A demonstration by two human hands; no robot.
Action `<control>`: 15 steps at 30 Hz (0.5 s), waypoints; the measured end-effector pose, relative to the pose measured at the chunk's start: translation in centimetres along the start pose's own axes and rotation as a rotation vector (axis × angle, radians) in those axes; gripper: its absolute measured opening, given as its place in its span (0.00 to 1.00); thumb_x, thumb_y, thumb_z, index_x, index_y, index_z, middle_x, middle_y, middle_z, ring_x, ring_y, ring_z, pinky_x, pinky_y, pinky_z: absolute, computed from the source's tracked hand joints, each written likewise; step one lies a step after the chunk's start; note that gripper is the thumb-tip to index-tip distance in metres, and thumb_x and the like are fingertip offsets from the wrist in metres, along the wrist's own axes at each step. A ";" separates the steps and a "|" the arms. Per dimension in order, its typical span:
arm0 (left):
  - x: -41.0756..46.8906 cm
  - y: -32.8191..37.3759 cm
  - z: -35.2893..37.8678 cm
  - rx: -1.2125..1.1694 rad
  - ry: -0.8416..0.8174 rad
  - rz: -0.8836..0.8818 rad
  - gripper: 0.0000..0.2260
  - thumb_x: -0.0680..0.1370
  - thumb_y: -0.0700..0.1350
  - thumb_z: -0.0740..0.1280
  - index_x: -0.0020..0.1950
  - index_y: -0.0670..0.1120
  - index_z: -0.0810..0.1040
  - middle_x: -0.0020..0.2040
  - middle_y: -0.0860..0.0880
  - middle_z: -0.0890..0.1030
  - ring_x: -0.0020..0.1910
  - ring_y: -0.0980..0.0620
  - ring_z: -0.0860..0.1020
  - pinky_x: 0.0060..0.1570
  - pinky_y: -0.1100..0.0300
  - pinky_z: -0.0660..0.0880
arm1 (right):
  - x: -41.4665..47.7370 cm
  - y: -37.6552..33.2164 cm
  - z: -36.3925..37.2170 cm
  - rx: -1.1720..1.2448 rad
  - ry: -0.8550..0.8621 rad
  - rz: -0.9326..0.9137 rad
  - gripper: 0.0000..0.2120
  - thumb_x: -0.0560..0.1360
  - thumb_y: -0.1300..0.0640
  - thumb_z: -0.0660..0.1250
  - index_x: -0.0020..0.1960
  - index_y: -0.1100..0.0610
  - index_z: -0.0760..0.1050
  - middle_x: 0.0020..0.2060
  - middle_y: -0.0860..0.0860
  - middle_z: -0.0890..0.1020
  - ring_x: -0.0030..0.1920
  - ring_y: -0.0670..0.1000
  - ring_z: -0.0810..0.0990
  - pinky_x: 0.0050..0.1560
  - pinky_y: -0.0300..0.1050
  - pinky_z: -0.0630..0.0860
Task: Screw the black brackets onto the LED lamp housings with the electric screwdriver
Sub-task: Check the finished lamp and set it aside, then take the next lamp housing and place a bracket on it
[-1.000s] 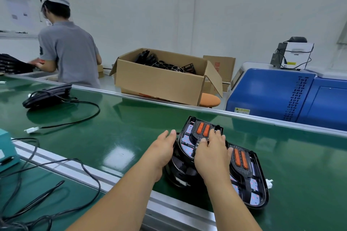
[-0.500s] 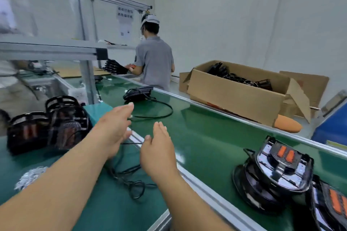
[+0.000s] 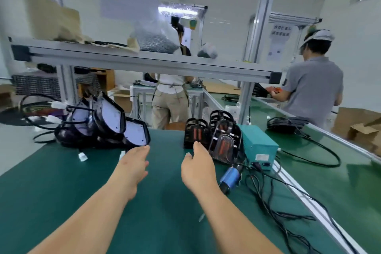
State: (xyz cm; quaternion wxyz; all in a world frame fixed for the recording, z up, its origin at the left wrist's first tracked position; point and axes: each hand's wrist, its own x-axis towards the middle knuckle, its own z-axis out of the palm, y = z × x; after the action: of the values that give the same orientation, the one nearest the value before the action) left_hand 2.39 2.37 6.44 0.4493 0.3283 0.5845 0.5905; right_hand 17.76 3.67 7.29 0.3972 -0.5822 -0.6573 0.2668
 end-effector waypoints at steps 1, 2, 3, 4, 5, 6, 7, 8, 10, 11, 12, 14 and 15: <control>0.3 -0.3 -1.2 -0.005 0.032 -0.002 0.15 0.83 0.50 0.62 0.68 0.49 0.73 0.64 0.51 0.74 0.58 0.51 0.74 0.57 0.54 0.71 | 0.2 -0.5 1.1 0.003 -0.020 -0.011 0.19 0.83 0.59 0.55 0.73 0.61 0.64 0.63 0.51 0.71 0.57 0.52 0.70 0.57 0.40 0.63; 0.7 -0.6 -2.3 -0.015 0.058 0.000 0.13 0.83 0.50 0.62 0.66 0.49 0.74 0.63 0.50 0.73 0.58 0.51 0.75 0.58 0.53 0.71 | 0.4 -0.9 2.2 0.013 -0.042 -0.017 0.17 0.82 0.59 0.55 0.70 0.61 0.65 0.58 0.50 0.69 0.54 0.52 0.69 0.56 0.40 0.63; 1.0 -0.8 -3.1 -0.026 0.083 0.003 0.12 0.83 0.50 0.61 0.65 0.49 0.74 0.63 0.50 0.74 0.57 0.51 0.75 0.60 0.53 0.71 | 0.7 -1.3 3.3 0.023 -0.061 -0.018 0.13 0.82 0.59 0.55 0.66 0.61 0.66 0.55 0.50 0.69 0.52 0.53 0.69 0.55 0.41 0.64; 1.4 -1.1 -4.0 -0.036 0.110 0.005 0.13 0.83 0.50 0.61 0.66 0.49 0.74 0.63 0.50 0.74 0.58 0.51 0.75 0.62 0.52 0.72 | 0.9 -1.7 4.3 0.020 -0.078 -0.020 0.11 0.82 0.59 0.55 0.63 0.60 0.66 0.53 0.50 0.68 0.51 0.54 0.69 0.53 0.41 0.64; 1.8 -1.5 -4.7 -0.048 0.137 0.005 0.14 0.83 0.50 0.61 0.68 0.48 0.73 0.63 0.50 0.74 0.58 0.51 0.75 0.63 0.52 0.72 | 1.3 -2.0 5.3 0.012 -0.093 -0.026 0.12 0.82 0.59 0.55 0.64 0.60 0.66 0.53 0.51 0.69 0.52 0.53 0.70 0.53 0.40 0.64; 2.1 -1.9 -5.3 -0.068 0.166 0.008 0.14 0.83 0.49 0.61 0.68 0.48 0.73 0.62 0.49 0.75 0.57 0.51 0.76 0.63 0.52 0.72 | 1.6 -2.3 6.3 0.014 -0.110 -0.026 0.15 0.83 0.59 0.55 0.68 0.61 0.66 0.55 0.51 0.70 0.54 0.53 0.70 0.54 0.40 0.64; 2.3 -2.3 -5.8 -0.097 0.200 0.019 0.13 0.83 0.48 0.61 0.66 0.48 0.74 0.61 0.49 0.76 0.56 0.51 0.76 0.61 0.53 0.73 | 1.9 -2.5 7.3 0.020 -0.133 -0.022 0.18 0.83 0.59 0.55 0.71 0.62 0.64 0.59 0.52 0.71 0.57 0.53 0.71 0.56 0.39 0.65; 2.5 -2.7 -6.2 -0.124 0.236 0.040 0.11 0.83 0.47 0.60 0.64 0.48 0.75 0.60 0.49 0.77 0.56 0.51 0.77 0.60 0.54 0.73 | 2.0 -2.7 8.3 0.035 -0.161 -0.003 0.21 0.83 0.59 0.55 0.75 0.62 0.62 0.67 0.53 0.71 0.64 0.53 0.71 0.60 0.40 0.66; 3.0 -3.5 -6.8 -0.151 0.308 0.093 0.07 0.84 0.45 0.60 0.58 0.51 0.76 0.58 0.49 0.79 0.56 0.52 0.79 0.59 0.54 0.74 | 2.1 -2.6 10.3 0.103 -0.241 0.098 0.23 0.83 0.58 0.55 0.77 0.59 0.61 0.74 0.53 0.67 0.69 0.53 0.70 0.68 0.42 0.67; 3.2 -3.8 -7.0 -0.165 0.333 0.113 0.06 0.83 0.44 0.60 0.55 0.52 0.76 0.57 0.49 0.79 0.55 0.53 0.79 0.58 0.55 0.75 | 2.0 -2.2 11.6 0.133 -0.267 0.131 0.20 0.83 0.59 0.55 0.74 0.57 0.67 0.70 0.53 0.72 0.63 0.52 0.75 0.65 0.39 0.69; 3.4 -4.0 -7.1 -0.180 0.342 0.128 0.07 0.83 0.44 0.60 0.53 0.53 0.76 0.56 0.50 0.79 0.54 0.54 0.80 0.56 0.56 0.76 | 2.0 -1.7 12.8 0.127 -0.268 0.133 0.13 0.82 0.59 0.56 0.63 0.54 0.75 0.59 0.52 0.78 0.52 0.49 0.76 0.55 0.34 0.69; 3.9 -4.2 -7.2 -0.188 0.330 0.150 0.07 0.83 0.44 0.61 0.50 0.55 0.77 0.53 0.52 0.80 0.53 0.56 0.80 0.51 0.58 0.76 | 2.4 -1.0 14.7 0.125 -0.175 0.102 0.09 0.81 0.57 0.59 0.45 0.46 0.69 0.42 0.45 0.74 0.43 0.49 0.74 0.45 0.34 0.67; 4.2 -4.2 -7.2 -0.193 0.324 0.157 0.07 0.83 0.44 0.61 0.50 0.56 0.77 0.52 0.53 0.80 0.53 0.57 0.81 0.49 0.60 0.76 | 2.7 -1.1 15.4 0.175 -0.143 0.102 0.06 0.81 0.56 0.60 0.47 0.46 0.69 0.42 0.44 0.75 0.47 0.50 0.78 0.49 0.37 0.70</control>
State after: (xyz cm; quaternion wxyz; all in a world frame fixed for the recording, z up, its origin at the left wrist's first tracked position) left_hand -5.17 2.97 0.98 0.3313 0.2288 0.5627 0.7219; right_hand 4.34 7.87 0.39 0.3847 -0.5575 -0.6276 0.3838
